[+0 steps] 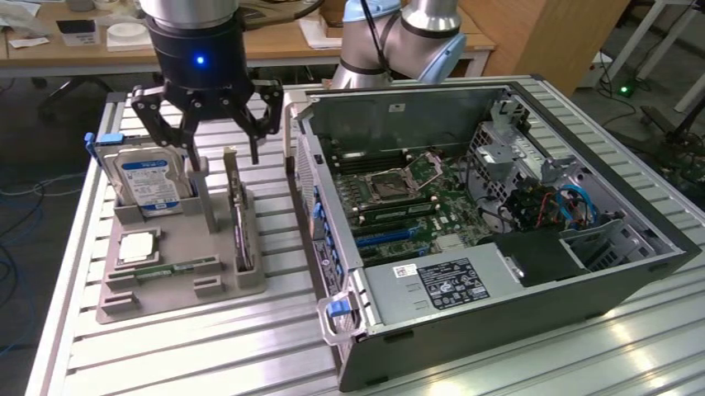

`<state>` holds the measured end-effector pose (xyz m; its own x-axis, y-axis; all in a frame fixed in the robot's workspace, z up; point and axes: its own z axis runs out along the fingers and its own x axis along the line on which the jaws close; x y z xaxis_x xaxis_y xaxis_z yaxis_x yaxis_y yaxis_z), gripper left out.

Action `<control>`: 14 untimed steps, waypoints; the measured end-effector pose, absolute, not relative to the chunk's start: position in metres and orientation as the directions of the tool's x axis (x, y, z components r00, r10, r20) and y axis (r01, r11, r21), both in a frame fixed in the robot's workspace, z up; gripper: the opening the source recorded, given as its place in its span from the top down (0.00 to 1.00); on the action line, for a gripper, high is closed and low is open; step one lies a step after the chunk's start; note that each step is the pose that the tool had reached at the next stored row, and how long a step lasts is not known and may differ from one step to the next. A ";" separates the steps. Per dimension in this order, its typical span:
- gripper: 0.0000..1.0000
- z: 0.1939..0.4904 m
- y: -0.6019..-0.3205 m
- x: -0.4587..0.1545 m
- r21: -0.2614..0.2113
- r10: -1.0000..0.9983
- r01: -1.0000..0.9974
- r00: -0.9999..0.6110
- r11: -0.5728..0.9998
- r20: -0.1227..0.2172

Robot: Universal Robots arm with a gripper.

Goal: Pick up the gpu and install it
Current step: 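Pick up the gpu and move the gpu toward the slot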

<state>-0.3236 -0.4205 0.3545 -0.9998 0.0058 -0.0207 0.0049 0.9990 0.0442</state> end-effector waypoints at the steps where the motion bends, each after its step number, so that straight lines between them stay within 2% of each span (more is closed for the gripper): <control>1: 0.29 0.354 -0.421 -0.324 0.044 0.006 0.005 -1.000 0.999 -0.021; 14: 0.29 0.343 -0.420 -0.321 0.044 0.005 0.005 -1.000 0.999 -0.011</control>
<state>-0.3207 -0.4197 0.3430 -0.9999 0.0051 -0.0106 0.0046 0.9990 0.0438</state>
